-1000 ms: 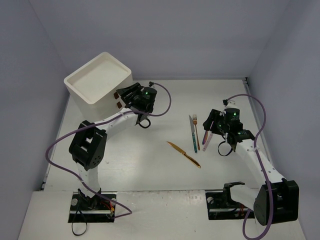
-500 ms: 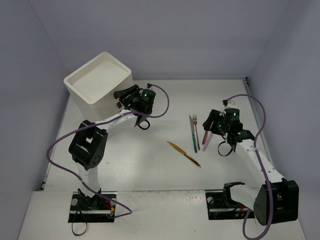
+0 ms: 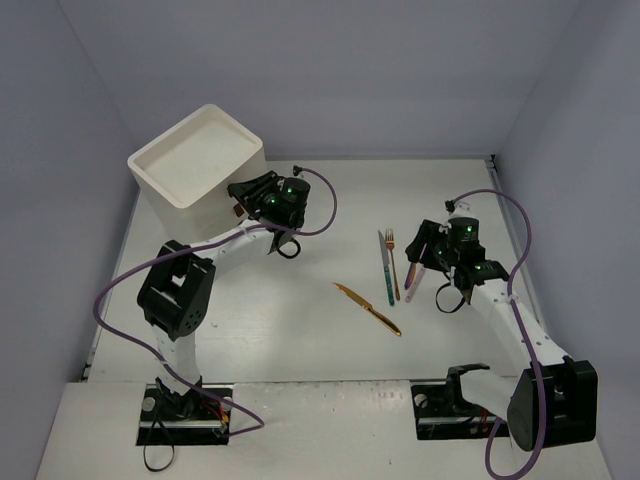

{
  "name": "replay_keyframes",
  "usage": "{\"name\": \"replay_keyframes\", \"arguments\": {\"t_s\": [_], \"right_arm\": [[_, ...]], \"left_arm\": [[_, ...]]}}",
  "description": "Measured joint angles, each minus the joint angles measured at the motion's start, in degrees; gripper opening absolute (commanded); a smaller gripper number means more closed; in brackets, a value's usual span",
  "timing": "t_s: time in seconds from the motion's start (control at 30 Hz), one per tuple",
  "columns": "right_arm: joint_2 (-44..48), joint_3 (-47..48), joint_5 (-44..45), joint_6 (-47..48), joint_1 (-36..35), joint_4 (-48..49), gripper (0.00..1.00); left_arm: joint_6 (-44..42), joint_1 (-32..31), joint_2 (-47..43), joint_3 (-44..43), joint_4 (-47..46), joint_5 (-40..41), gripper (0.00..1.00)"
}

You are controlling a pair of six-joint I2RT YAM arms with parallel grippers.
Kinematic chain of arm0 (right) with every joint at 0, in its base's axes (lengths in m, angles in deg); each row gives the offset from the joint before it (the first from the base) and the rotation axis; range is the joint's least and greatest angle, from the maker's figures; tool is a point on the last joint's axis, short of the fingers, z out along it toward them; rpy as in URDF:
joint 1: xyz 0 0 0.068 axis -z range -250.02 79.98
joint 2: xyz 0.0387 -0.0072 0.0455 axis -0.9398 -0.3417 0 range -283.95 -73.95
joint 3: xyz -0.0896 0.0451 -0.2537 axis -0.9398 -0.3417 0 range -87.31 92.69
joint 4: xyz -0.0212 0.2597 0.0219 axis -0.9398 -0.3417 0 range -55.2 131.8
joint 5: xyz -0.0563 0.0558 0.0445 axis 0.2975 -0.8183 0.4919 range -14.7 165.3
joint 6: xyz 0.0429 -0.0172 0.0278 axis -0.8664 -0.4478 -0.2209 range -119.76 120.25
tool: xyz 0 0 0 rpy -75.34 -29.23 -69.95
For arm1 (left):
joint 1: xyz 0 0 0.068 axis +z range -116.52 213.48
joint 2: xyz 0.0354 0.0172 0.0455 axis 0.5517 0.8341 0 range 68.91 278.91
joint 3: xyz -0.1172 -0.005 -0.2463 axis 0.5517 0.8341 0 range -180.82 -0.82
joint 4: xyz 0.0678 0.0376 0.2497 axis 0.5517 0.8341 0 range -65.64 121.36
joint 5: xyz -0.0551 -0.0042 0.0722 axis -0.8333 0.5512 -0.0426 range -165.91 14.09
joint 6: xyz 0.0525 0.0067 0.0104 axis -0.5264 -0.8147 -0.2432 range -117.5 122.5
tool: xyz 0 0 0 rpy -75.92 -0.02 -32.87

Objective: Sort the eating utensils into containers

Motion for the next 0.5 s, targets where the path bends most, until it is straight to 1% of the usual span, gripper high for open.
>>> {"name": "replay_keyframes", "arguments": {"t_s": [0.03, 0.13, 0.17, 0.23, 0.5], "right_arm": [[0.0, 0.0, 0.0, 0.0, 0.0, 0.0, 0.53], [0.0, 0.0, 0.0, 0.0, 0.0, 0.0, 0.53], [-0.1, 0.0, 0.0, 0.0, 0.0, 0.0, 0.53], [-0.1, 0.0, 0.0, 0.0, 0.0, 0.0, 0.53], [-0.2, 0.0, 0.0, 0.0, 0.0, 0.0, 0.53]], "left_arm": [[-0.3, 0.0, 0.0, 0.0, -0.2, 0.1, 0.22], [-1.1, 0.1, 0.0, 0.0, -1.1, 0.7, 0.07], [-1.4, 0.1, 0.0, 0.0, -1.3, 0.9, 0.04], [-2.0, 0.1, 0.0, -0.1, -1.9, 1.3, 0.0], [-2.1, -1.0, -0.1, 0.0, -2.3, 2.0, 0.0]]}}
